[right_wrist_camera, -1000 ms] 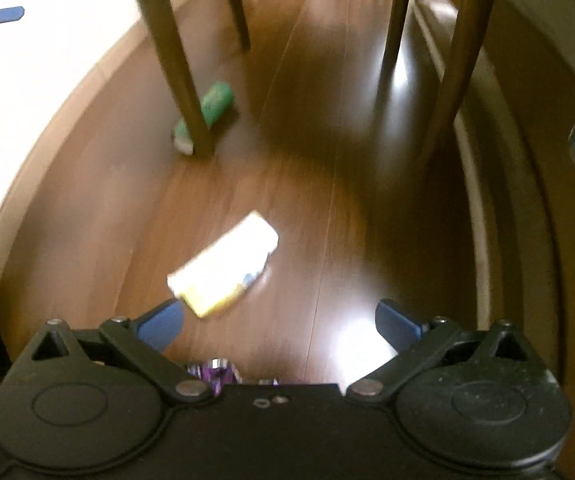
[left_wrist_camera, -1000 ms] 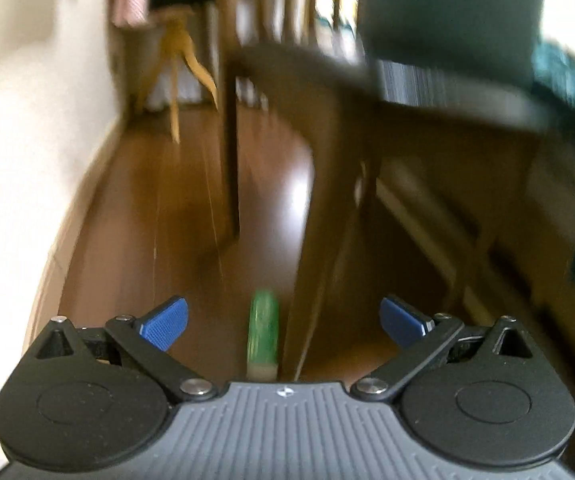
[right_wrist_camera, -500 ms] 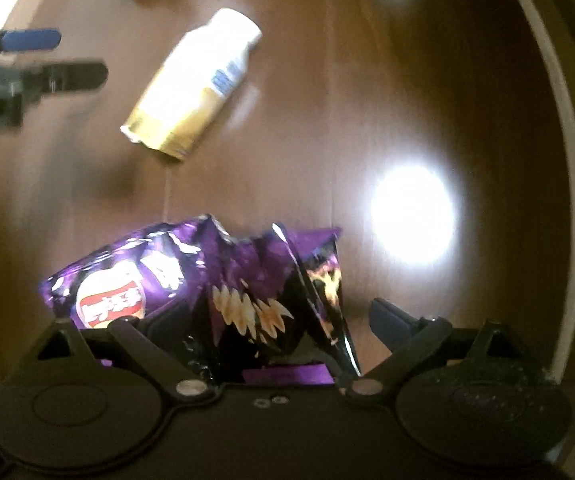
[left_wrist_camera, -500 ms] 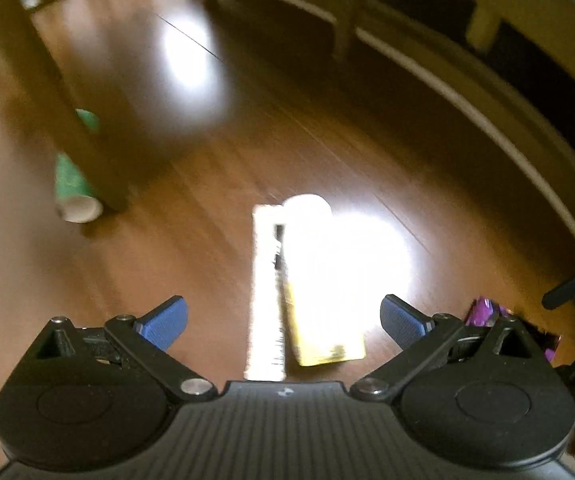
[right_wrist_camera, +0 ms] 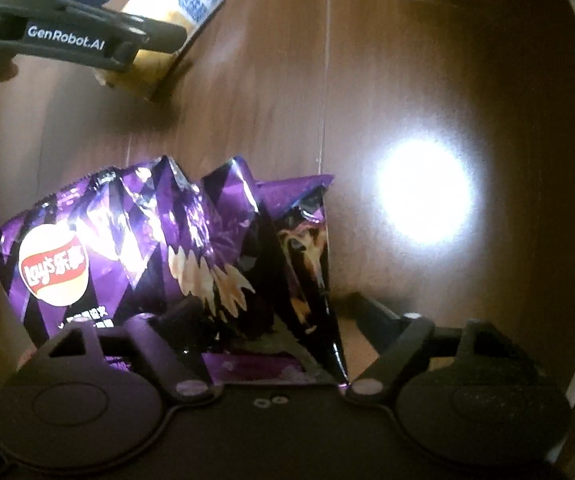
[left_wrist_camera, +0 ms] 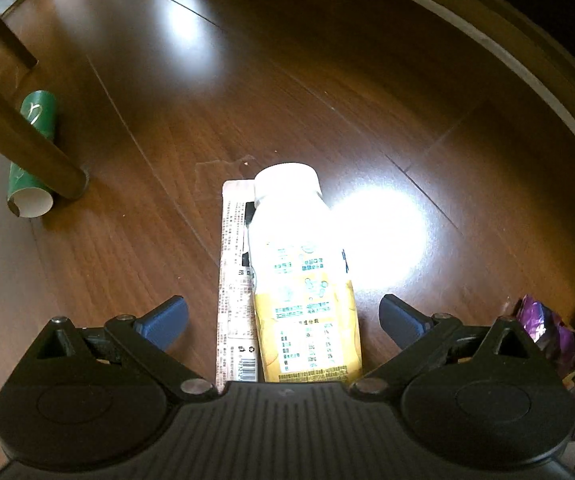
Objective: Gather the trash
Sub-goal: 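Grasp the purple chip bag with right tool while left grasps the yellow drink carton, then lift the chip bag and drink carton up to the teal wastebasket with both tools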
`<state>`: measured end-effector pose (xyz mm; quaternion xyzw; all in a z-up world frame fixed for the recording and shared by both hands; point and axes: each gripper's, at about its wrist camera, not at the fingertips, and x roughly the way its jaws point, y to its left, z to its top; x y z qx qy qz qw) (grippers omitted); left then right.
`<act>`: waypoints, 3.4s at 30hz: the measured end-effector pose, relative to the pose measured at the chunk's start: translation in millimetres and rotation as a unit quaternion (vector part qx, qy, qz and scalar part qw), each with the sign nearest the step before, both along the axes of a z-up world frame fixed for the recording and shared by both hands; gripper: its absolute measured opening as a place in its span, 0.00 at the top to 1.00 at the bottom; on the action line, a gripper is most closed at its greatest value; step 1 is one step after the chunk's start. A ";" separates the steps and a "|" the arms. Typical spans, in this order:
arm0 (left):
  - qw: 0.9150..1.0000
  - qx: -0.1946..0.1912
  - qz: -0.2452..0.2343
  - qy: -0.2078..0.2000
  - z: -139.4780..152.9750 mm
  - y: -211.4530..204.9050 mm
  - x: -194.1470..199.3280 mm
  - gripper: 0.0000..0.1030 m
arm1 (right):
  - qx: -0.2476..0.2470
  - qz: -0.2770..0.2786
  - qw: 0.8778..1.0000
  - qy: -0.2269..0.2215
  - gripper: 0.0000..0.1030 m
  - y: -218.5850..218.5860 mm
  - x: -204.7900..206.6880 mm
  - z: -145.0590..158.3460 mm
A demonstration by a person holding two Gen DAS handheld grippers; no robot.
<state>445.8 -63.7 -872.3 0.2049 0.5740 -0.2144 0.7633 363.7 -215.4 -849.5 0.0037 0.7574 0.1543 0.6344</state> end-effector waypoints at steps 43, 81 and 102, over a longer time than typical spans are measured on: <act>0.986 -0.107 0.095 -0.086 169.5 66.8 43.1 0.50 | 0.020 -0.192 0.954 -0.229 0.97 -126.0 -17.9 237.2; 0.873 -0.263 0.013 -0.409 586.4 47.6 20.7 0.51 | -0.015 -0.146 0.738 -0.659 0.98 -155.0 21.9 608.6; 0.848 -0.234 0.098 -0.464 718.5 15.0 174.1 0.50 | -0.085 0.011 0.730 -0.679 0.97 -40.9 157.7 693.6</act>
